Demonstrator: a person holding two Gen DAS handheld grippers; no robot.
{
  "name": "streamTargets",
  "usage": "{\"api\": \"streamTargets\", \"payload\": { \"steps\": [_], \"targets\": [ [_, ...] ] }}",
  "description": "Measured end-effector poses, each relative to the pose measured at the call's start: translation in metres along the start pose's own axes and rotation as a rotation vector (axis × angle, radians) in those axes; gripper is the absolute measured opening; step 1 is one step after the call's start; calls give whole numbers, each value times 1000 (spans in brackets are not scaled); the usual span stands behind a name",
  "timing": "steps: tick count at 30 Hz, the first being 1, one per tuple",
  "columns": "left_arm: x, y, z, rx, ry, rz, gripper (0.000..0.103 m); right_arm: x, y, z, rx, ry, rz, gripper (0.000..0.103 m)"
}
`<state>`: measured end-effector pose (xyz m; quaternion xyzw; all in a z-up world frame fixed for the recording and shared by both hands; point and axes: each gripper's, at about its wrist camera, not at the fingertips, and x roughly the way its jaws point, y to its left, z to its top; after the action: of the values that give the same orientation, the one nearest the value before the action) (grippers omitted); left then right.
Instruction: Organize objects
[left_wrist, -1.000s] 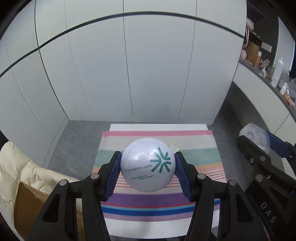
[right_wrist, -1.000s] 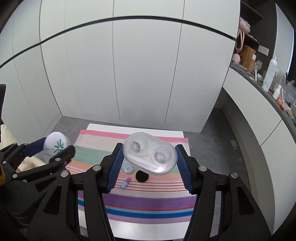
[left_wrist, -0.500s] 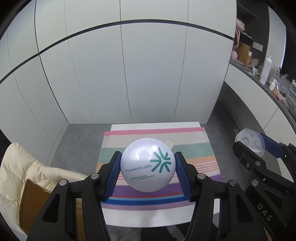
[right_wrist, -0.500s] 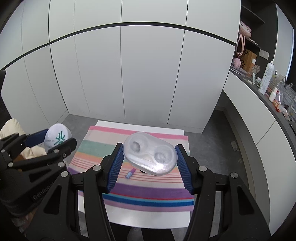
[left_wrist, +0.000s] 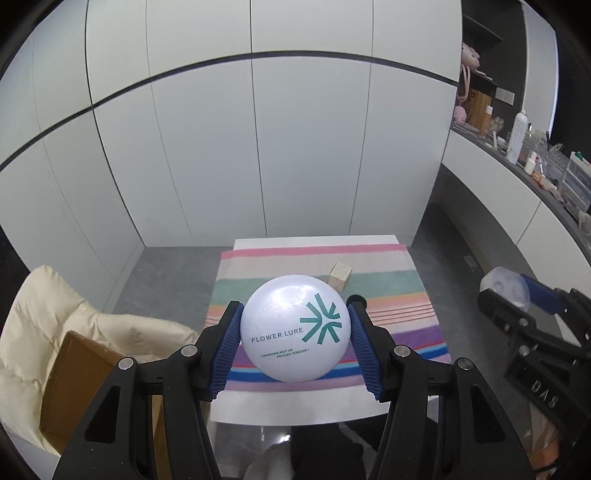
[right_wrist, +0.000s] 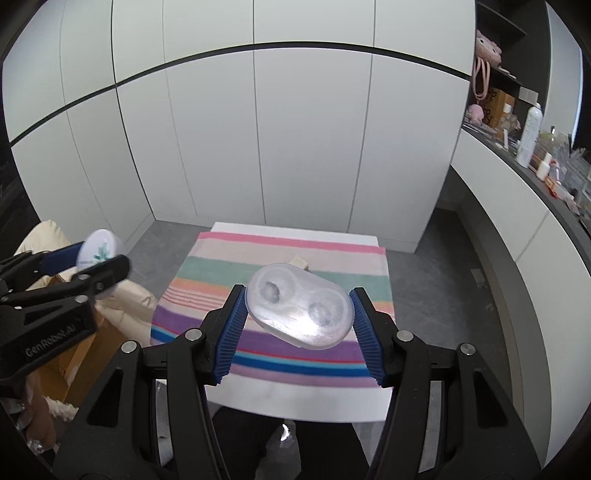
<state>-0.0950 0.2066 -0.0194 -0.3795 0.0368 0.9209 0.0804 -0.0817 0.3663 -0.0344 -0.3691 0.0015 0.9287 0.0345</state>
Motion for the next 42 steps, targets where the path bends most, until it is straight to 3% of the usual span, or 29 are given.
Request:
{"api": "streamTargets", "payload": {
  "steps": [12,25,32,42],
  "targets": [
    [-20,11,-42,-9,71,-45,58,-38,-6,-52,20,51,-8,59],
    [-42,15,-76,22,92,-50,58,-56,-24,-112,112,138,41,59],
    [-43,21,-79,20,98,-47,58,-54,-25,-118,126,160,32,59],
    [-36,54,-88,-31,132,-13,58,-44,6,-113,71,177,61,59]
  ]
}}
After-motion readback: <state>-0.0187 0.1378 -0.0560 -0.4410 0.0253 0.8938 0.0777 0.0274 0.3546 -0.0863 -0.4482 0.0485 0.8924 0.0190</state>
